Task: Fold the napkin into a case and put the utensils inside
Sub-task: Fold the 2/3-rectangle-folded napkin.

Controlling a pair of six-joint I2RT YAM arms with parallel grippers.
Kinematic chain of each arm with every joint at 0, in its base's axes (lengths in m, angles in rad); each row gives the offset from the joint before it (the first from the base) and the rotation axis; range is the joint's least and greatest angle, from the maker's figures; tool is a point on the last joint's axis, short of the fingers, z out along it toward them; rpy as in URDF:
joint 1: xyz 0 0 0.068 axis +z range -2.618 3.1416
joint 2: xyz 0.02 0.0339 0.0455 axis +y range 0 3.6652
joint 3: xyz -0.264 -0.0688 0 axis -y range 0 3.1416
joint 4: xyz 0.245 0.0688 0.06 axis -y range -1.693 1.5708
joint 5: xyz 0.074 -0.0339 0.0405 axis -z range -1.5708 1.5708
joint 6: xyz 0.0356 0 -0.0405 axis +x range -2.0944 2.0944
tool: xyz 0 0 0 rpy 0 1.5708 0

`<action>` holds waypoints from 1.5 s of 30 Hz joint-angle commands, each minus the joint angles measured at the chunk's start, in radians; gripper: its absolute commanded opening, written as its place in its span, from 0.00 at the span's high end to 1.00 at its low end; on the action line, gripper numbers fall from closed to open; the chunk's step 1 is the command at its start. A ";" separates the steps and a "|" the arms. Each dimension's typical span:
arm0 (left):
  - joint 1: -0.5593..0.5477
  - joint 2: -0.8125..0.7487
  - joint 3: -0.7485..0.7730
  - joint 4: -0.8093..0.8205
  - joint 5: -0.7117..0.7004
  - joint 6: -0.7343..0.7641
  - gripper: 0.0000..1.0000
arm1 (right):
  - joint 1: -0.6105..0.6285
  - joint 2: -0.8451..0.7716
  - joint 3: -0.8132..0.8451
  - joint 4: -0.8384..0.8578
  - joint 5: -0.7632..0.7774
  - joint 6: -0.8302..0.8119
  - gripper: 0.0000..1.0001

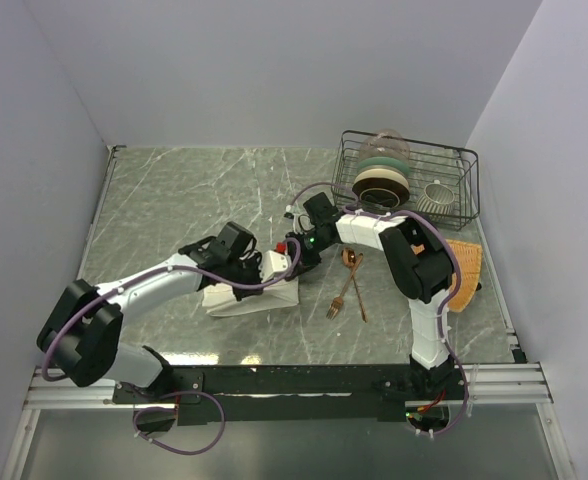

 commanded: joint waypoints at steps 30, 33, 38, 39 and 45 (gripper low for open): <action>-0.048 0.110 -0.017 -0.050 0.083 0.049 0.99 | -0.008 0.061 0.030 -0.055 0.139 -0.096 0.81; 0.038 0.156 0.104 -0.179 0.208 0.046 0.99 | -0.007 0.058 0.032 -0.054 0.140 -0.108 0.81; 0.147 0.278 0.288 -0.327 0.385 0.069 0.99 | -0.008 0.058 0.041 -0.061 0.143 -0.133 0.81; 0.160 0.301 0.334 -0.342 0.398 0.072 0.99 | -0.007 0.060 0.044 -0.063 0.143 -0.133 0.81; 0.272 0.501 0.507 -0.468 0.513 0.084 0.99 | -0.008 0.057 0.039 -0.058 0.136 -0.142 0.81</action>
